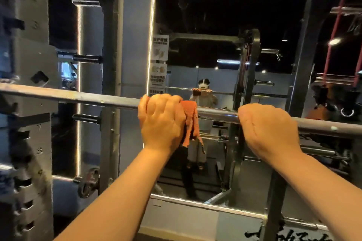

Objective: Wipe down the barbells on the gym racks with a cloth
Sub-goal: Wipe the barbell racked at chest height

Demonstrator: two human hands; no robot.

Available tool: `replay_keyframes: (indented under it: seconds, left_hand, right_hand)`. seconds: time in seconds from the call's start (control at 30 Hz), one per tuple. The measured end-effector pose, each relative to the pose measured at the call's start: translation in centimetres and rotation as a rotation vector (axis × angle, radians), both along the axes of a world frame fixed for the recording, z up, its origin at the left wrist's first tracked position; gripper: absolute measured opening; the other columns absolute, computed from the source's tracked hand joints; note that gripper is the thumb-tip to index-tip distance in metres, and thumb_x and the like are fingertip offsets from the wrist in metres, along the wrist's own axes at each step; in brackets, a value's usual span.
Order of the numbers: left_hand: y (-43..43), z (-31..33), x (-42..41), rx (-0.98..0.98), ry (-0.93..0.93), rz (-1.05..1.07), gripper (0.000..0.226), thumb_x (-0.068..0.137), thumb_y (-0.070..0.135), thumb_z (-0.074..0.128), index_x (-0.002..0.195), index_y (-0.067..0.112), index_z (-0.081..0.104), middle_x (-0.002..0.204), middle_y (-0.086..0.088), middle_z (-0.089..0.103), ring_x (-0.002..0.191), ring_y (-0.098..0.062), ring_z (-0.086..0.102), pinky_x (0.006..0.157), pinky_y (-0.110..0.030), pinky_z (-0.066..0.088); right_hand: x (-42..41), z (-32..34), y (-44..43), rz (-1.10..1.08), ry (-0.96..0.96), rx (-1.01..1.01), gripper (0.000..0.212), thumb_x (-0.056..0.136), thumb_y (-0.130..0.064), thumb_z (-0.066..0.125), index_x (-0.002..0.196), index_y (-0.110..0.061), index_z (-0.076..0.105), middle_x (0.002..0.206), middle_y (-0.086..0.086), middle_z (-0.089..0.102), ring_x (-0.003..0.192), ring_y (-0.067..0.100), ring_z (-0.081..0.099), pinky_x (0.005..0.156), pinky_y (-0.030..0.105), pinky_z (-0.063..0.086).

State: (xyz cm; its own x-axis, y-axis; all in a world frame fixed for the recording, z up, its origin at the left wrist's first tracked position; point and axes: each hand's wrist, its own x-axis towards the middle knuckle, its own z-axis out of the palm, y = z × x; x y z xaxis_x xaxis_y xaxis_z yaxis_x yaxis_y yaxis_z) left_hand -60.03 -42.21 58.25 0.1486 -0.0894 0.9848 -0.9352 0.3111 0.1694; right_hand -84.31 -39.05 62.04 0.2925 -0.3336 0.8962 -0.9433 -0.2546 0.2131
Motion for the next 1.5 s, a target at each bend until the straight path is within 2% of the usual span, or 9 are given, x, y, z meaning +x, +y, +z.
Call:
replay_keyframes:
  seconds: [0.1,0.17,0.33,0.5,0.63,0.77,1.07,1.37,1.5]
  left_hand:
    - [1.1,1.7,-1.7,0.013,0.256,-0.042,0.046,0.103,0.036,0.030,0.087,0.018,0.069,0.090,-0.003,0.064,0.098,-0.028,0.059,0.117,-0.055,0.025]
    - [2.1,2.3,-4.9,0.161,0.156,0.073,0.044,0.095,0.042,0.031,0.076,0.027,0.067,0.083,0.005,0.064,0.092,-0.024,0.060,0.108,-0.057,0.033]
    - [1.2,0.1,-9.9,0.130,-0.111,-0.105,0.036,0.105,0.040,0.036,0.114,0.028,0.068,0.114,0.006,0.066,0.119,-0.024,0.056,0.121,-0.050,0.015]
    - [1.2,0.6,-4.7,0.119,-0.310,-0.051,0.034,0.105,0.042,0.039,0.122,0.025,0.063,0.114,0.005,0.064,0.110,-0.021,0.056,0.113,-0.044,0.029]
    - [0.8,1.2,-0.2,0.061,-0.106,-0.007,0.037,0.100,0.036,0.038,0.096,0.021,0.071,0.091,0.003,0.069,0.089,-0.021,0.060,0.099,-0.041,0.035]
    - [2.5,4.9,-2.1,0.357,0.069,0.116,0.051,0.099,0.043,0.025,0.063,0.024,0.056,0.063,0.007,0.057,0.065,-0.018,0.051,0.086,-0.041,0.039]
    - [1.9,1.8,-4.1,0.109,-0.305,0.004,0.038,0.106,0.048,0.037,0.101,0.028,0.069,0.093,0.008,0.068,0.088,-0.018,0.060,0.090,-0.039,0.038]
    - [1.5,2.6,-0.6,0.103,0.211,0.007,0.041,0.101,0.039,0.040,0.074,0.024,0.066,0.077,0.008,0.063,0.083,-0.017,0.056,0.108,-0.044,0.032]
    - [2.5,1.7,-4.0,0.175,-0.179,-0.007,0.037,0.103,0.052,0.034,0.102,0.033,0.066,0.100,0.012,0.066,0.098,-0.016,0.057,0.103,-0.045,0.034]
  right_hand:
    - [-0.1,-0.1,-0.3,-0.004,0.018,-0.023,0.043,0.105,-0.037,0.023,0.073,-0.023,0.049,0.059,-0.010,0.038,0.050,0.012,0.037,0.047,0.027,0.032]
    - [-0.1,0.0,-0.4,-0.009,0.048,-0.025,0.043,0.106,-0.036,0.026,0.074,-0.021,0.051,0.061,-0.008,0.040,0.050,0.015,0.039,0.047,0.028,0.035]
    - [-0.3,-0.1,-0.4,-0.077,0.088,-0.051,0.033,0.102,-0.036,0.052,0.075,-0.018,0.057,0.062,-0.003,0.047,0.051,0.021,0.046,0.049,0.032,0.038]
    - [-0.6,0.0,-0.5,-0.067,0.090,-0.023,0.040,0.107,-0.038,0.027,0.076,-0.023,0.048,0.064,-0.004,0.044,0.054,0.021,0.043,0.051,0.033,0.031]
    - [0.0,-0.1,0.1,0.021,0.026,-0.045,0.048,0.106,-0.040,0.014,0.071,-0.024,0.043,0.058,-0.009,0.037,0.048,0.012,0.036,0.046,0.029,0.033]
    - [0.7,-0.1,0.2,-0.018,-0.028,-0.043,0.051,0.105,-0.041,0.014,0.066,-0.023,0.040,0.055,-0.008,0.034,0.046,0.011,0.035,0.046,0.029,0.033]
    - [0.2,0.0,0.5,-0.078,0.123,-0.082,0.038,0.101,-0.032,0.026,0.071,-0.018,0.045,0.058,-0.003,0.038,0.046,0.018,0.034,0.046,0.026,0.023]
    - [0.4,-0.1,0.1,-0.018,0.035,-0.044,0.039,0.104,-0.034,0.026,0.069,-0.024,0.043,0.055,-0.009,0.036,0.045,0.008,0.035,0.043,0.027,0.035]
    - [0.5,0.2,0.3,-0.091,0.118,-0.061,0.036,0.102,-0.019,0.035,0.067,-0.019,0.040,0.054,-0.007,0.030,0.043,0.010,0.026,0.046,0.023,0.019]
